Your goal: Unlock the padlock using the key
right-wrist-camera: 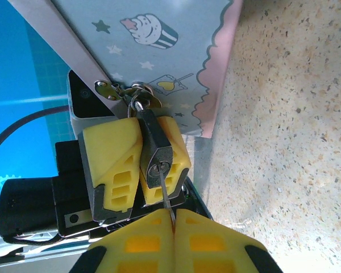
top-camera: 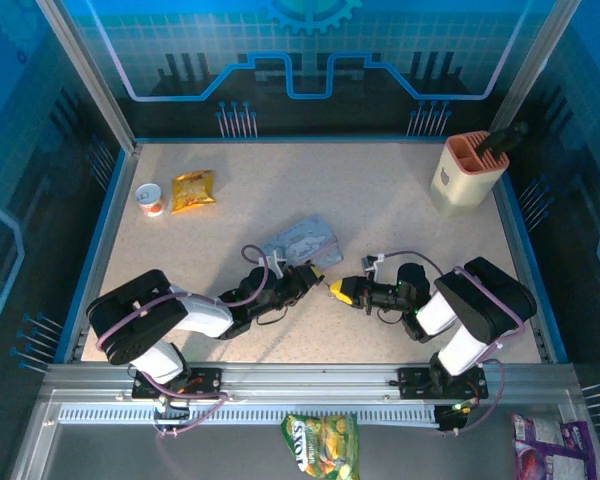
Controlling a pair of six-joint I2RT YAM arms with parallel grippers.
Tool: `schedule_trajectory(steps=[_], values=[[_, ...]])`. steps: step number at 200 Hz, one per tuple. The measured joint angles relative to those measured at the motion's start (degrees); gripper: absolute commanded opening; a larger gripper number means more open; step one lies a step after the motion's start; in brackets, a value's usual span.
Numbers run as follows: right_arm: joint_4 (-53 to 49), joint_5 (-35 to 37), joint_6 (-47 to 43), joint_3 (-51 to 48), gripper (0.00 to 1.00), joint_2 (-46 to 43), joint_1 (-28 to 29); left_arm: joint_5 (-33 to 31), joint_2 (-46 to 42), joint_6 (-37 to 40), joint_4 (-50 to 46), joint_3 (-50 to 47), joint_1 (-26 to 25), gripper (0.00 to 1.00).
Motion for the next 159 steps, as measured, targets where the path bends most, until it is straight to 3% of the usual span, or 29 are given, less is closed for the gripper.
schedule_trajectory(steps=[159], values=[[0.04, 0.04, 0.02, 0.35, 0.00, -0.20, 0.00, -0.22, -0.02, -0.83, 0.31, 0.24, -0.39, 0.04]])
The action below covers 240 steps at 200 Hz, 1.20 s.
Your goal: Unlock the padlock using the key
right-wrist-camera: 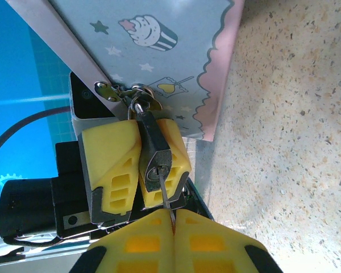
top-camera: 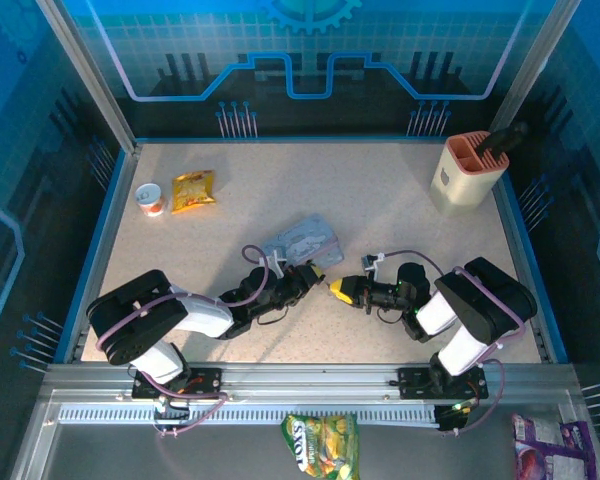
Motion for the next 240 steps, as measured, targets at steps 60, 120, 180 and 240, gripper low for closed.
schedule_trajectory(steps=[60, 120, 180, 240], values=[[-0.04, -0.15, 0.02, 0.55, 0.00, 0.02, -0.04, -1.11, -0.09, 0.00, 0.00, 0.22, -0.24, 0.03], [-0.15, -1.29, 0.24, 1.53, 0.00, 0.31, -0.37, -2.25, -0.57, 0.00, -0.09, 0.22, -0.44, 0.02], [-0.26, -2.12, 0.66, 2.05, 0.00, 1.22, -0.74, -2.60, -0.59, 0.02, -0.24, 0.22, -0.55, 0.00], [-1.97, -2.89, -0.52, 2.23, 0.00, 1.49, -1.36, -2.67, -0.59, 0.04, -1.14, 0.22, -0.85, 0.00]])
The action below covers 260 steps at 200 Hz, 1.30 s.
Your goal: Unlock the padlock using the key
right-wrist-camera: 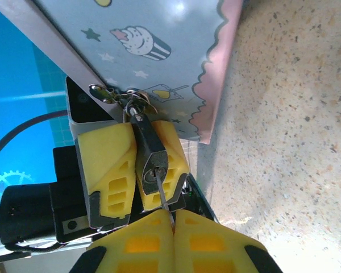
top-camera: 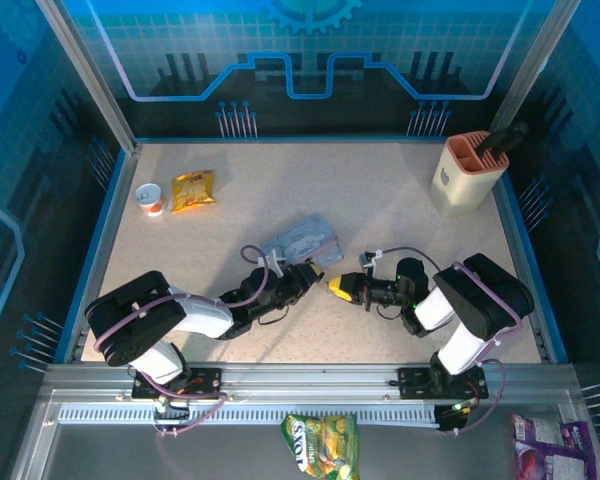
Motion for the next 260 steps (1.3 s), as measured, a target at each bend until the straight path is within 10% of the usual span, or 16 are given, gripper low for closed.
schedule_trajectory(steps=[260], values=[[0.28, 1.22, -0.79, 0.87, 0.00, 4.35, -3.58, -1.88, 0.52, 0.66, -8.72, 3.87, -2.40, 0.00]])
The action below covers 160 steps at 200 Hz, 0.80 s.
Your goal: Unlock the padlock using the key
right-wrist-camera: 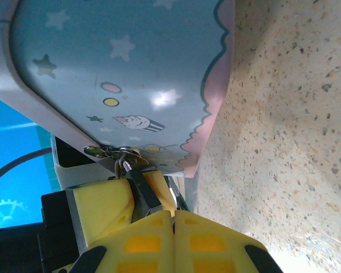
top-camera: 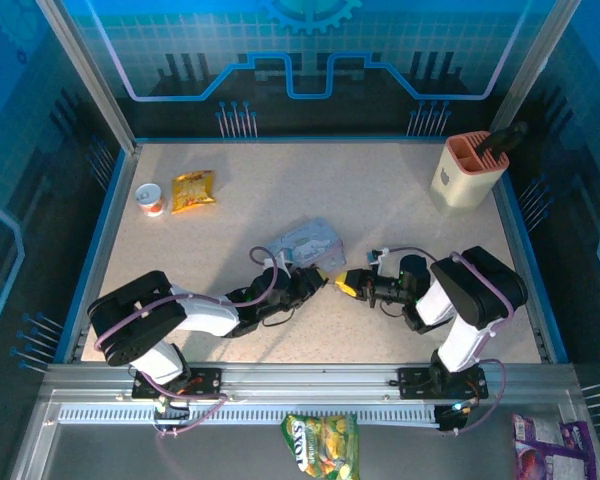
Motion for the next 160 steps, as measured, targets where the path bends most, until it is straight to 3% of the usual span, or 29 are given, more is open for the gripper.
schedule_trajectory(steps=[110, 160], values=[[0.37, 17.53, 1.33, -3.10, 0.00, -1.77, 9.11, -1.99, 0.00, 1.03, -3.32, 0.09, -0.07, 0.00], [0.46, 23.04, 1.53, -4.66, 0.00, -4.20, 10.69, -1.99, 0.57, 1.01, -4.15, 1.60, -0.09, 0.00]])
